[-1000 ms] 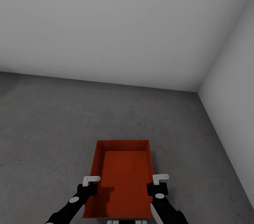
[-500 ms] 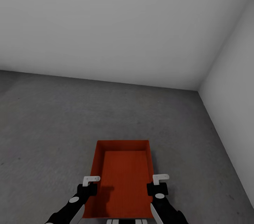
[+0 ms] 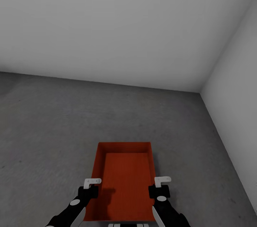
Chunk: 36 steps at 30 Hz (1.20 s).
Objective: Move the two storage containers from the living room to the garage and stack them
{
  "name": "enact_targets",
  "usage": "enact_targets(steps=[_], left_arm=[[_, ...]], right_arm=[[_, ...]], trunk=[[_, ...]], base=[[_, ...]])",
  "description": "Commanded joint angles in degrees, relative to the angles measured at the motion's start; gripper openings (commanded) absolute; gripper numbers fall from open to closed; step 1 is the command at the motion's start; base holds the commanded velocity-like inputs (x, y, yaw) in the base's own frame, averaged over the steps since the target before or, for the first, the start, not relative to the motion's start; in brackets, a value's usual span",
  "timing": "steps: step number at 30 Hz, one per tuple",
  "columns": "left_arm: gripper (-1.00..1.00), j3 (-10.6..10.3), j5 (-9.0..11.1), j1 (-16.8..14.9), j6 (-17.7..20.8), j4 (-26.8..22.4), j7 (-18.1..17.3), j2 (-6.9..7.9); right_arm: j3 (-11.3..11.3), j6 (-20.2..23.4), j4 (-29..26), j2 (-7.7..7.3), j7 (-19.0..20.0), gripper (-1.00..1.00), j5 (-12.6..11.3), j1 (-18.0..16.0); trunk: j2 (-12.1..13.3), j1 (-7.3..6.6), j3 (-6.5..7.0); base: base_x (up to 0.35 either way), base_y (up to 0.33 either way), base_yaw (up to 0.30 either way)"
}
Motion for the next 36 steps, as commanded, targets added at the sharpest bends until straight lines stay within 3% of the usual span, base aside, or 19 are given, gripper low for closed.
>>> enact_targets(steps=[1, 36], left_arm=[[-1.00, -0.5, 0.5, -0.1, -0.2, 0.1, 0.9, 0.10], [-1.00, -0.5, 0.5, -0.1, 0.0, 0.2, 0.8, 0.10]], right_arm=[[0.9, 0.5, -0.1, -0.94, -0.8, -1.00, 2.2, 0.0], [0.9, 0.5, -0.1, -0.94, -0.8, -1.00, 2.1, 0.0]], trunk=[[0.4, -0.24, 0.14], [14.4, -7.92, 6.43]], base=[[0.000, 0.000, 0.000], [0.000, 0.000, 0.000]])
